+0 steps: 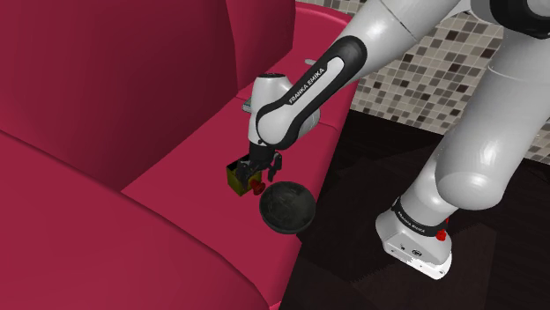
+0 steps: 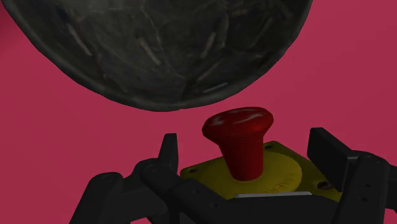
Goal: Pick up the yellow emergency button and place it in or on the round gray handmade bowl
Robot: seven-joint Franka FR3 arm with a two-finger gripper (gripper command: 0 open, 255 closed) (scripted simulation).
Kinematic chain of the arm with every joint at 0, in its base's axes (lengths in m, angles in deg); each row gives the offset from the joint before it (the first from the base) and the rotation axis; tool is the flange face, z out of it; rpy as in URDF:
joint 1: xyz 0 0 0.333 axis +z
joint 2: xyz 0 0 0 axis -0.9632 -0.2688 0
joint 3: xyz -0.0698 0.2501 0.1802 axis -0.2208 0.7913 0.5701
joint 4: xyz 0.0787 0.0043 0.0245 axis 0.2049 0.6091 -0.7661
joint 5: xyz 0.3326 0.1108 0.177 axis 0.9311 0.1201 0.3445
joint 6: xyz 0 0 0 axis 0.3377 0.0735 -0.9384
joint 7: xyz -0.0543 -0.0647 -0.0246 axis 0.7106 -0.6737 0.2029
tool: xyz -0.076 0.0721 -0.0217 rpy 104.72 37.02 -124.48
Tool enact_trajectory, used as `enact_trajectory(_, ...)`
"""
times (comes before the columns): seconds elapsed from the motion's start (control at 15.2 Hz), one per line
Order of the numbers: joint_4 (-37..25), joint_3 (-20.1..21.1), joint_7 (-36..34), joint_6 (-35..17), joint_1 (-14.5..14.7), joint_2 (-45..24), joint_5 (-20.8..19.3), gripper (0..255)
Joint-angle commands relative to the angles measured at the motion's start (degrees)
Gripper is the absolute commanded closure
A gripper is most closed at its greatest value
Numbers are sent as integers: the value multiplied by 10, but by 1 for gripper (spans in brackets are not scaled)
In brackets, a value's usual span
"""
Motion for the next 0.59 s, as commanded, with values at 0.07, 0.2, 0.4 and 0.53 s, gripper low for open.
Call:
enact_trajectory(0.07, 0, 0, 0, -1, 0, -1, 0, 0)
enact_trajectory(0.2, 0, 0, 0, -1, 0, -1, 0, 0)
enact_trajectory(0.4, 0, 0, 0, -1, 0, -1, 0, 255)
enact_trajectory(0.53, 0, 0, 0, -1, 0, -1, 0, 255)
